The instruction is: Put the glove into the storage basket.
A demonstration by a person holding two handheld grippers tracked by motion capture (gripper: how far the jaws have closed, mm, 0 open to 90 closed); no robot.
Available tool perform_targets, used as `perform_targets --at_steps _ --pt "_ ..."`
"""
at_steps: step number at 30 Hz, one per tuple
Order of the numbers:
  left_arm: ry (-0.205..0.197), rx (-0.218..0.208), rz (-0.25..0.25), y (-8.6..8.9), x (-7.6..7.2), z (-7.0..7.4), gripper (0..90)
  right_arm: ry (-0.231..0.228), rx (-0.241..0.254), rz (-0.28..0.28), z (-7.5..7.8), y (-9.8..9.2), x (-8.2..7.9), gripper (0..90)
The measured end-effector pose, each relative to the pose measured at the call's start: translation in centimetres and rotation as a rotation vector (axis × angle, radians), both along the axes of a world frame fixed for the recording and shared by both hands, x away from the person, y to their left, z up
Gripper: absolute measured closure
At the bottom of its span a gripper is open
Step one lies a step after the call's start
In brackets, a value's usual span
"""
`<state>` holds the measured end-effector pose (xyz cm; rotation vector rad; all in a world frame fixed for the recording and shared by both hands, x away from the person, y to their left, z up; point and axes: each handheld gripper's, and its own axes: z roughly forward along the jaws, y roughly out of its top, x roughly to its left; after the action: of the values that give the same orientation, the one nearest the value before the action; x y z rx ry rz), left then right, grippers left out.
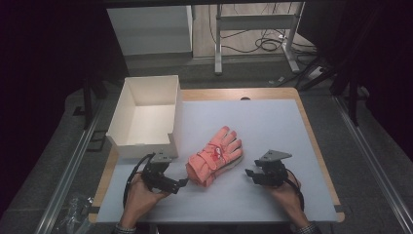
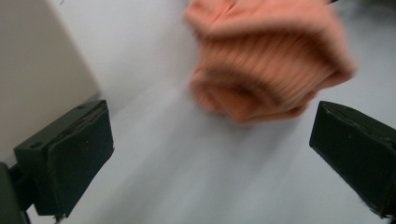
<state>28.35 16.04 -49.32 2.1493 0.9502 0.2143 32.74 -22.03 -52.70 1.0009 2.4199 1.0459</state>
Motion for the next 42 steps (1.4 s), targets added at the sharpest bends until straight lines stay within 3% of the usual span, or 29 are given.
perform_targets --at_steps 5,8,15,20,23,29,32,39,42 --pt "-0.004 0.002 -0.040 -1.2 0.6 1.5 0.0 -0.005 -0.013 -0.039 0.0 -1.1 0.4 36.3" --pt "-0.008 0.028 -0.068 -2.9 1.5 2.3 0.0 -0.005 -0.018 -0.064 0.1 -2.2 0.8 32.2" --pt "0.001 0.042 -0.088 -5.4 3.5 2.8 0.0 -0.012 -0.021 -0.119 0.6 -4.2 1.2 25.9" --pt "0.019 0.087 -0.085 -7.2 4.7 1.8 0.0 -0.028 -0.033 -0.160 0.6 -5.5 1.5 22.6" --pt "0.039 0.083 -0.073 -8.1 5.1 0.9 0.0 -0.017 -0.047 -0.176 0.2 -6.1 1.7 22.1" --pt "0.050 0.183 -0.074 -9.5 5.2 -1.2 0.0 -0.015 -0.035 -0.177 -0.1 -6.5 1.9 20.9" --pt "0.062 0.184 -0.077 -9.6 5.1 -1.8 0.0 -0.015 -0.034 -0.177 -0.2 -6.5 1.9 20.8" --pt "0.092 0.257 -0.090 -10.7 4.8 -3.6 0.0 -0.014 -0.032 -0.178 -0.2 -6.5 1.9 20.7" --pt "0.097 0.250 -0.070 -10.7 4.6 -3.7 0.9 -0.013 -0.034 -0.178 -0.2 -6.5 1.9 20.7"
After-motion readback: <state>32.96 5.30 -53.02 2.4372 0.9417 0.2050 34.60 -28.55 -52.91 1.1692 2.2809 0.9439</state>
